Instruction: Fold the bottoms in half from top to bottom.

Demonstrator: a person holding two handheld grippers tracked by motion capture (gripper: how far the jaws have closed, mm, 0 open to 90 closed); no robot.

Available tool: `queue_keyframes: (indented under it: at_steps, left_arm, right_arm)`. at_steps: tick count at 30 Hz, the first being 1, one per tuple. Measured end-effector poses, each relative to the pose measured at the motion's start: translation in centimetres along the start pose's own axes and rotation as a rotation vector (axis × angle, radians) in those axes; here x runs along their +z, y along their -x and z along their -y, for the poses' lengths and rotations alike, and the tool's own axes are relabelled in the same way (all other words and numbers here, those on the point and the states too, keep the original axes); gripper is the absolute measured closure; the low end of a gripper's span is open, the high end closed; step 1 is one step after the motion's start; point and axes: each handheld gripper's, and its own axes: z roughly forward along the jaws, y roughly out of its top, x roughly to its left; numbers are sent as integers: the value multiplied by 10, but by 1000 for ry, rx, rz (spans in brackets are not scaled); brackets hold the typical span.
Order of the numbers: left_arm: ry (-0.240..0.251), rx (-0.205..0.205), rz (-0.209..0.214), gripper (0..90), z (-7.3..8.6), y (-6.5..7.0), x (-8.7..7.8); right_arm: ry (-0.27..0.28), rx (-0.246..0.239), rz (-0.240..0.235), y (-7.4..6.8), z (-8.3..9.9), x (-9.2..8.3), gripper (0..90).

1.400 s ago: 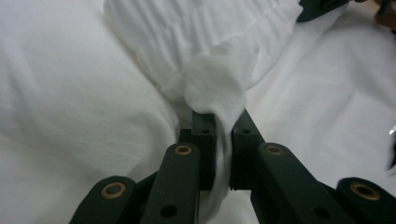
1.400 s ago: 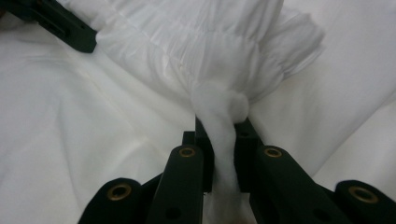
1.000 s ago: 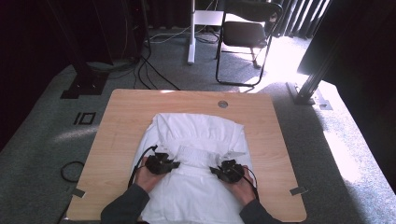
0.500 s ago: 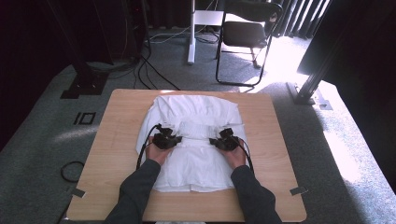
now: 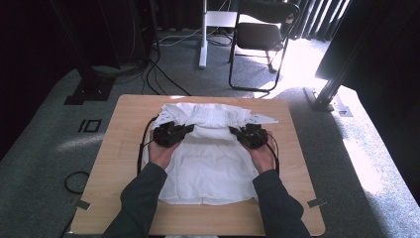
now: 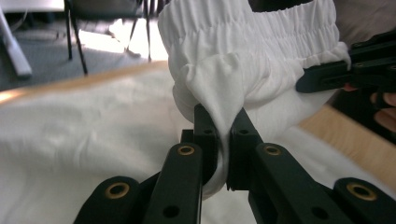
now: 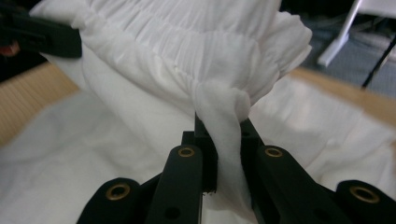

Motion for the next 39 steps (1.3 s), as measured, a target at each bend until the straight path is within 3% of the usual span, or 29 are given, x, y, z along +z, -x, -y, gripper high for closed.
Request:
queue_keyframes:
  at_steps: [2, 4, 6, 8, 9, 11, 12, 13, 14, 16, 18, 20, 21, 22, 23, 25, 26, 28, 29, 30, 31, 32, 33, 34, 35, 36, 37, 39]
  left_arm:
    - [14, 31, 6, 862, -2, 11, -9]
    - [9, 44, 9, 862, -1, 15, -12]
    - [-6, 40, 31, 861, 15, 22, -21]
    - [-20, 30, 41, 859, 23, 22, -23]
    - [-77, 22, 50, 856, 44, 24, -23]
    - [-144, -16, 73, 850, 70, 25, -20]
    - [-144, -16, 73, 845, 70, 25, -20]
    - [-221, -40, 75, 843, 98, 26, -15]
    - [-262, -63, 87, 840, 110, 25, -12]
    - [-320, -99, 90, 829, 129, 23, -7]
    - [-362, -129, 94, 782, 138, 20, -3]
    - [-363, -142, 92, 737, 139, 19, -3]
    - [-360, -172, 96, 641, 136, 16, -6]
    - [-360, -172, 96, 594, 136, 16, -6]
    - [-325, -171, 87, 588, 128, 15, -14]
    - [-305, -175, 93, 570, 123, 14, -19]
    - [-262, -167, 87, 562, 111, 11, -29]
    - [-229, -166, 73, 564, 100, 5, -34]
    - [-229, -166, 73, 584, 100, 5, -34]
    - [-220, -167, 63, 606, 94, 2, -34]
    - [-218, -166, 43, 638, 85, -3, -30]
    - [-227, -161, 37, 685, 82, -5, -25]
    - [-227, -161, 37, 742, 82, -5, -25]
    - [-271, -136, 16, 784, 78, -7, -11]
    - [-301, -130, -5, 814, 78, -9, -3]
    - [-301, -130, -5, 832, 78, -9, -3]
    - [-347, -144, -31, 846, 83, -14, 13]
    - [-390, -169, -35, 861, 90, -20, 29]
  right_arm:
    - [34, -19, -5, -4, -7, -14, 847]
    - [26, -44, -4, -11, -5, -22, 846]
    - [10, -57, -21, -18, 5, -28, 846]
    - [-3, -33, -60, -25, 22, -31, 845]
    - [-22, -42, -63, -29, 32, -31, 845]
    - [-68, -41, -80, -36, 55, -29, 844]
    - [-101, -51, -75, -40, 66, -26, 844]
    - [-128, -49, -77, -42, 78, -22, 843]
    - [-157, -27, -96, -43, 89, -18, 843]
    - [-212, -7, -104, -45, 110, -10, 840]
    - [-258, 23, -110, -46, 126, -2, 832]
    - [-272, 30, -108, -46, 131, 0, 816]
    - [-294, 49, -116, -44, 135, 2, 715]
    - [-294, 49, -116, -44, 135, 2, 715]
    - [-303, 56, -130, -42, 130, -2, 534]
    - [-291, 40, -132, -42, 122, -9, 430]
    - [-276, 38, -136, -41, 118, -14, 413]
    - [-225, 49, -143, -36, 109, -25, 390]
    - [-225, 49, -143, -36, 109, -25, 390]
    - [-169, 83, -129, -29, 100, -34, 459]
    - [-144, 101, -113, -24, 97, -37, 611]
    - [-137, 126, -92, -19, 93, -37, 710]
    - [-137, 126, -92, -19, 93, -37, 710]
    - [-152, 171, -52, -10, 89, -29, 820]
    - [-170, 186, -42, -6, 88, -23, 836]
    - [-170, 186, -42, -6, 88, -23, 836]
    - [-212, 191, -13, -2, 89, -7, 849]
    - [-260, 185, 10, 0, 92, 8, 851]
